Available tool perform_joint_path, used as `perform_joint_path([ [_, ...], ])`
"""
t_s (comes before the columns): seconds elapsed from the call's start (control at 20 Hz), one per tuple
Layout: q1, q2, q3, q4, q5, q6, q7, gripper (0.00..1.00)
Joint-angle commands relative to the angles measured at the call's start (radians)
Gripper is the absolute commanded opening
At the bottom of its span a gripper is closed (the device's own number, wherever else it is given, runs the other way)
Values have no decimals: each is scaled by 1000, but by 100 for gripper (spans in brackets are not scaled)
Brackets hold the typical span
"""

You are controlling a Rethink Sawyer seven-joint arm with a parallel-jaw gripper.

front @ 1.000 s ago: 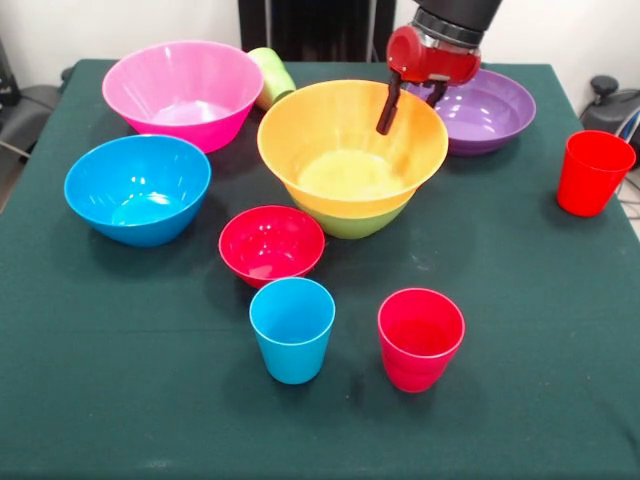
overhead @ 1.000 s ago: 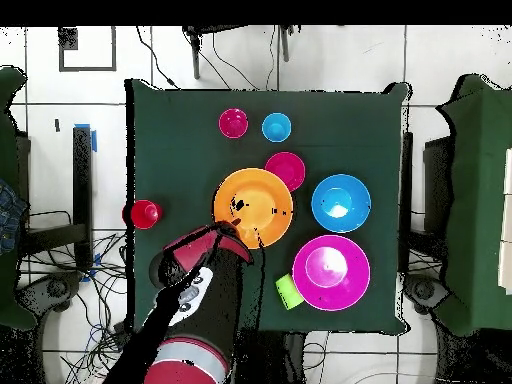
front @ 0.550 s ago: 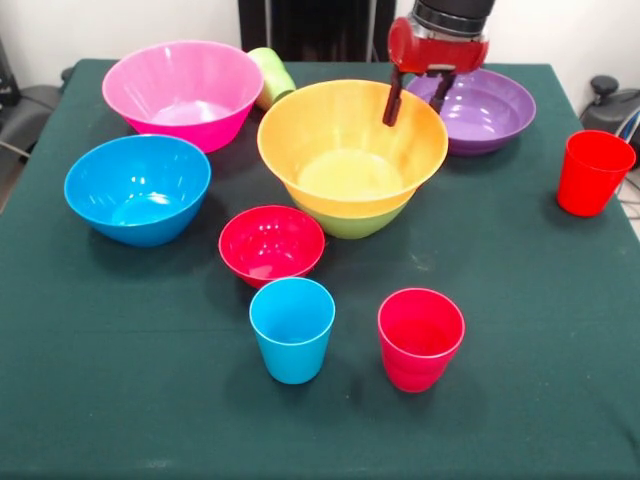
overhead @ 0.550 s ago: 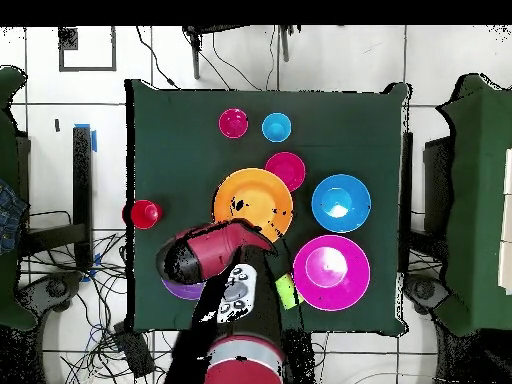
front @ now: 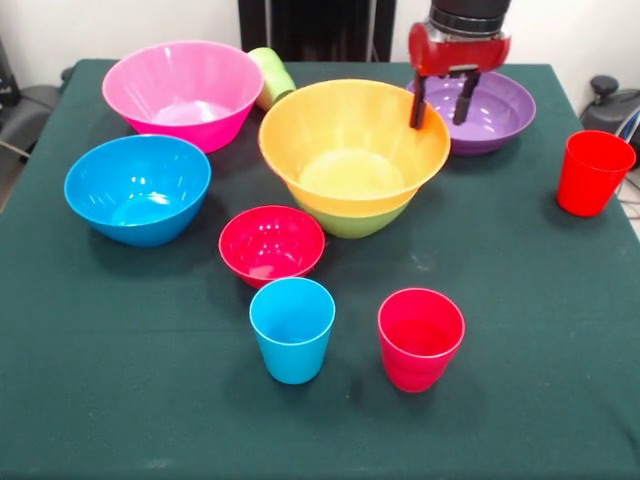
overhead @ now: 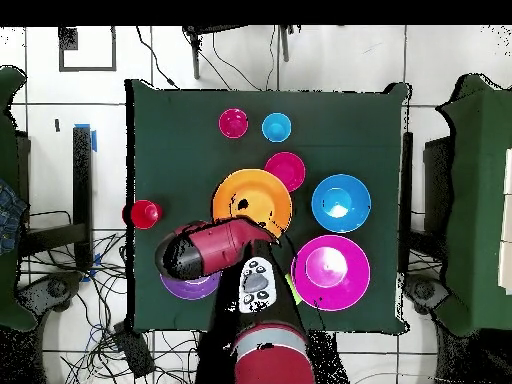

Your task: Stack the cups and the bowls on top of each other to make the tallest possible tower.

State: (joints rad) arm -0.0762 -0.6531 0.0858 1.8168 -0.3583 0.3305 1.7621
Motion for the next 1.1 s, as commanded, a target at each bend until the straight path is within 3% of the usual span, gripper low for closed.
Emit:
perform_joint_path([
  [0.05,-28,-20,175,64,36,152,-26,100],
  [0.25,-59,-64,204,86,45,200,-44,100],
  [0.45,-65,-103,181,82,19,240,-51,100],
  [1.1,-119,-142,162,50,-81,230,-99,100],
])
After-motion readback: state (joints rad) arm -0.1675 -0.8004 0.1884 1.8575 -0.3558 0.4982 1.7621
